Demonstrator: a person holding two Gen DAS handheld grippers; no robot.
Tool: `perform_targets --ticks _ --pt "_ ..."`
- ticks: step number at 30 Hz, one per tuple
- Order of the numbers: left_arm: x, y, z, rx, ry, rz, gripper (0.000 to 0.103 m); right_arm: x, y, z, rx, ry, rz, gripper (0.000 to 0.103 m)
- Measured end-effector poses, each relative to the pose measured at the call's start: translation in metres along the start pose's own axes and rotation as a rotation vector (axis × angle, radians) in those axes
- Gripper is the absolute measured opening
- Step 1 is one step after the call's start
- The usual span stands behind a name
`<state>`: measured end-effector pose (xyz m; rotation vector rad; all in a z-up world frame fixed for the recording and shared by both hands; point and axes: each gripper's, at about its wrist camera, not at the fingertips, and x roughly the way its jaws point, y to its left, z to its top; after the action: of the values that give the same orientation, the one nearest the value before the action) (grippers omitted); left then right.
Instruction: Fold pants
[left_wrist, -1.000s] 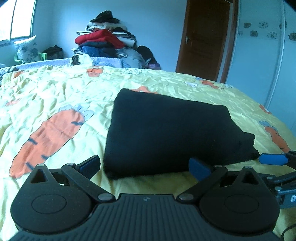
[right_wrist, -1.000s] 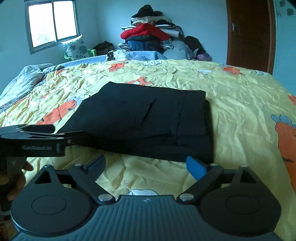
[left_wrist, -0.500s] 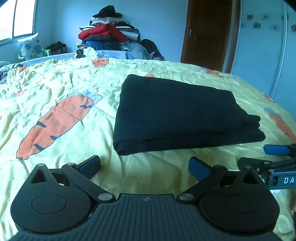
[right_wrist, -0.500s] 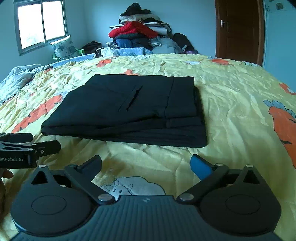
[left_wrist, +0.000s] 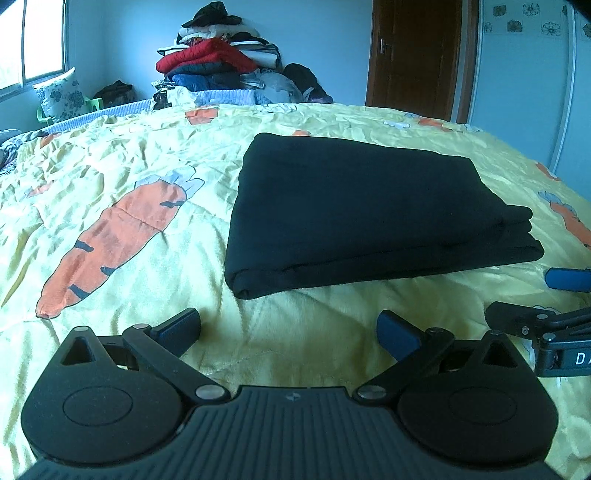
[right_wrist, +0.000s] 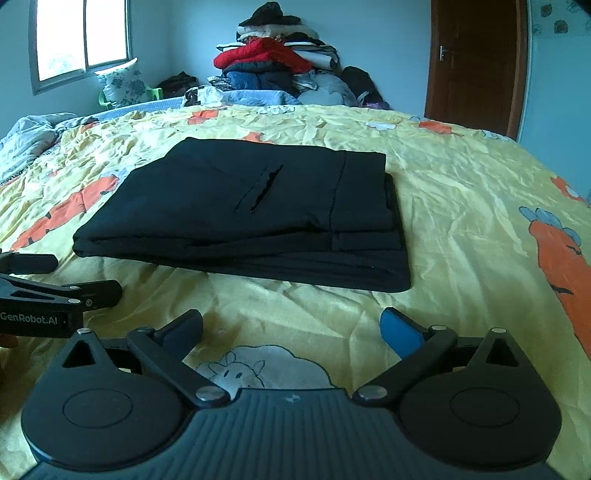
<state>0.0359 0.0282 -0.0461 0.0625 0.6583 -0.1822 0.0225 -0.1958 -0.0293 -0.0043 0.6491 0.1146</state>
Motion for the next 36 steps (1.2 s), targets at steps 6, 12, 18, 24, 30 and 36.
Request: perform_targets --ticks 6,12,18,24,30,36 --pt "0.0001 -0.0001 0.0001 0.000 0.000 0.000 0.103 0.0016 -0.0023 -0.0006 0.005 0.008 -0.017 0.103" --pt "0.0002 0.0000 0.0002 -0.001 0.000 0.000 0.103 0.0020 -0.0008 -0.0011 -0.001 0.011 -0.022 0.103" --pt "0.0001 0.0001 -0.0001 0.000 0.000 0.001 0.103 0.0021 -0.0009 -0.0010 0.000 0.011 -0.022 0.103" --pt "0.0001 -0.0002 -0.0009 0.001 0.000 0.002 0.103 0.0025 -0.0005 -0.0011 -0.001 0.011 -0.022 0.103" --pt "0.0002 0.0000 -0.0005 0.000 0.000 0.002 0.103 0.0025 -0.0005 -0.0011 0.000 0.011 -0.022 0.103" --pt "0.0002 0.0001 -0.0005 0.000 0.000 0.002 0.103 0.0027 -0.0007 -0.0011 0.000 0.011 -0.021 0.103"
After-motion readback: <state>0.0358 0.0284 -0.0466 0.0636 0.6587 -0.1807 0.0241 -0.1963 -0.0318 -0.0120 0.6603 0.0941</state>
